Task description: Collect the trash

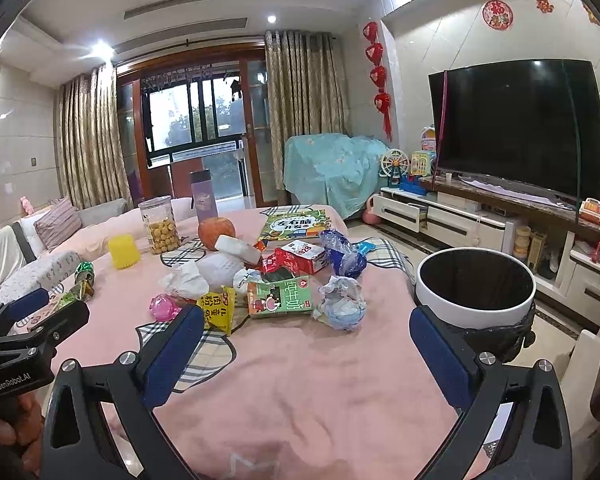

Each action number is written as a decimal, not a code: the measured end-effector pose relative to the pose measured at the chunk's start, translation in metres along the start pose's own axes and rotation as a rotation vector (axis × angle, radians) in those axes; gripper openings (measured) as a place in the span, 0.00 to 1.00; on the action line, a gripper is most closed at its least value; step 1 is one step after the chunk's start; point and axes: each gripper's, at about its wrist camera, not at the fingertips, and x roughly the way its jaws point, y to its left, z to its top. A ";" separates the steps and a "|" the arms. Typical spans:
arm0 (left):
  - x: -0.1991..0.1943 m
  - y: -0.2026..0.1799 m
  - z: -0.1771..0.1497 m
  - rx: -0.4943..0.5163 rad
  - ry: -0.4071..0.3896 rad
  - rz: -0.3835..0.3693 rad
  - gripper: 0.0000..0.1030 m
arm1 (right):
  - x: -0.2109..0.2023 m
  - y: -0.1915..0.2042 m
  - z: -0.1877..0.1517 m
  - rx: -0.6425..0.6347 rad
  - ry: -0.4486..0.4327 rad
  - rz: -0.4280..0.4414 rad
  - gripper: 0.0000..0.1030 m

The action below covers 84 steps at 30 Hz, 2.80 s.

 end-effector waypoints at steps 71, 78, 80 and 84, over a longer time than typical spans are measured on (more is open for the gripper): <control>0.161 -0.028 -0.001 -0.007 0.323 -0.079 0.82 | 0.139 -0.062 -0.012 0.132 0.347 0.051 0.99; 0.189 -0.037 -0.010 -0.005 0.404 -0.142 0.46 | 0.166 -0.073 -0.012 0.180 0.400 0.077 0.82; 0.195 -0.040 -0.012 -0.006 0.427 -0.167 0.20 | 0.173 -0.076 -0.015 0.201 0.430 0.104 0.61; 0.191 -0.039 -0.015 -0.020 0.423 -0.176 0.11 | 0.172 -0.079 -0.019 0.209 0.427 0.110 0.32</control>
